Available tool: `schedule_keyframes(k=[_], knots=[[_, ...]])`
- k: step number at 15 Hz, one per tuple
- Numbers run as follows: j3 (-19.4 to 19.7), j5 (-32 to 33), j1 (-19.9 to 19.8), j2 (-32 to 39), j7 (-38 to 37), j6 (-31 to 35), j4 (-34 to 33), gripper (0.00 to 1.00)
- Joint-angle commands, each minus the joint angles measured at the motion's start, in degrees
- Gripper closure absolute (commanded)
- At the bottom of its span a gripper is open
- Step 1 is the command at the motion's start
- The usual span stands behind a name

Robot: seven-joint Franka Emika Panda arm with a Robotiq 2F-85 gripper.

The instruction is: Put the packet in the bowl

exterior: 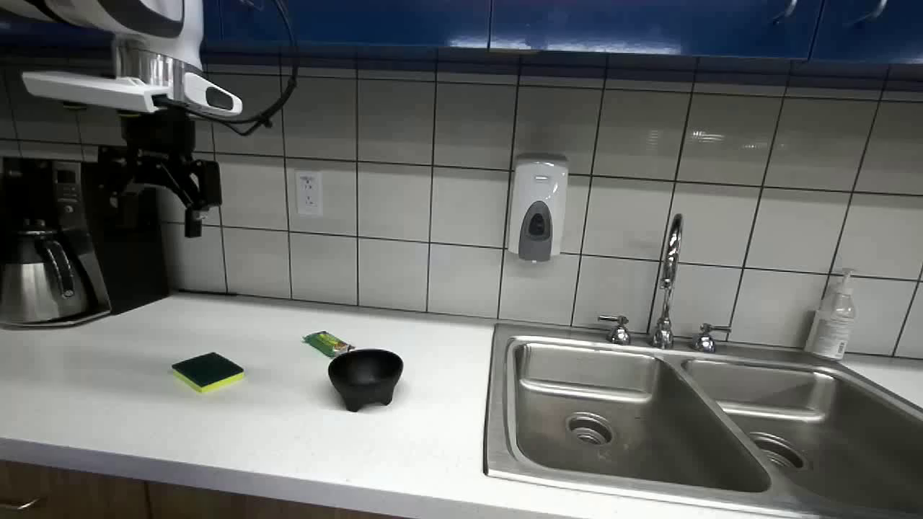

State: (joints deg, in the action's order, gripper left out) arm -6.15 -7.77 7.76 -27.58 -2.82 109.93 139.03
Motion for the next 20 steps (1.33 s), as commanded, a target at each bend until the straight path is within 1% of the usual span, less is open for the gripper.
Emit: schedule_keyframes(k=[1, 15, 20], knots=[[-0.17, -0.07, -0.19, 0.02, 0.05, -0.12, -0.10, 0.00], [-0.16, -0.07, -0.19, 0.02, 0.05, -0.11, -0.10, 0.00], [-0.25, 1.83, -0.76, 3.53, 0.72, 1.67, 0.12, 0.00]])
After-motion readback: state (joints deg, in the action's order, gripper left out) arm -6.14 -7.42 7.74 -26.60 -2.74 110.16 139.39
